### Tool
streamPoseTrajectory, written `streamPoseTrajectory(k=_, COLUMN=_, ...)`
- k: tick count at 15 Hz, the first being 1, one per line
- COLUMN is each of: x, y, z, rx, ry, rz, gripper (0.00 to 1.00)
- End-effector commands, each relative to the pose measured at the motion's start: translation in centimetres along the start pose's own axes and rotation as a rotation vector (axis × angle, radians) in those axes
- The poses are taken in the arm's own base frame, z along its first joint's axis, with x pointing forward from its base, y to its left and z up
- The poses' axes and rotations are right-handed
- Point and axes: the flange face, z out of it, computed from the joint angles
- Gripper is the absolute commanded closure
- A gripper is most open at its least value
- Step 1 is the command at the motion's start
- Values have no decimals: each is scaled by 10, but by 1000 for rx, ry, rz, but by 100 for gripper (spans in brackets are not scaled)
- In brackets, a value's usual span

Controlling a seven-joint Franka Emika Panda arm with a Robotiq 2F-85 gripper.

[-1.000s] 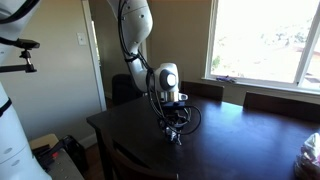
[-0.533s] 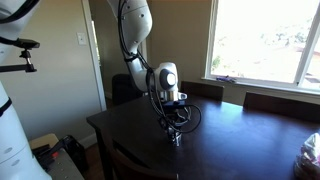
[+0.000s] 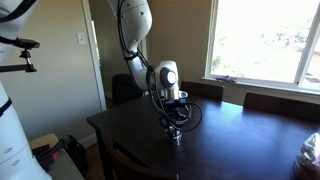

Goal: Separate the pots

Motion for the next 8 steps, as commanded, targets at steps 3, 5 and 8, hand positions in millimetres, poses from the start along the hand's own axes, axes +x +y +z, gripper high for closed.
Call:
streamPoseTrajectory(k=3, x=-22, y=2, z=-50, rx=-8, ry=74, rz=-9, gripper=88)
streamPoseTrajectory(k=5, x=-27, y=1, z=-63, rx=-12, ry=97, rz=-12, gripper=88)
streamPoseTrajectory(k=8, x=-30, y=-3, z=-75, rx=-4, ry=120, rz=-32, gripper=88)
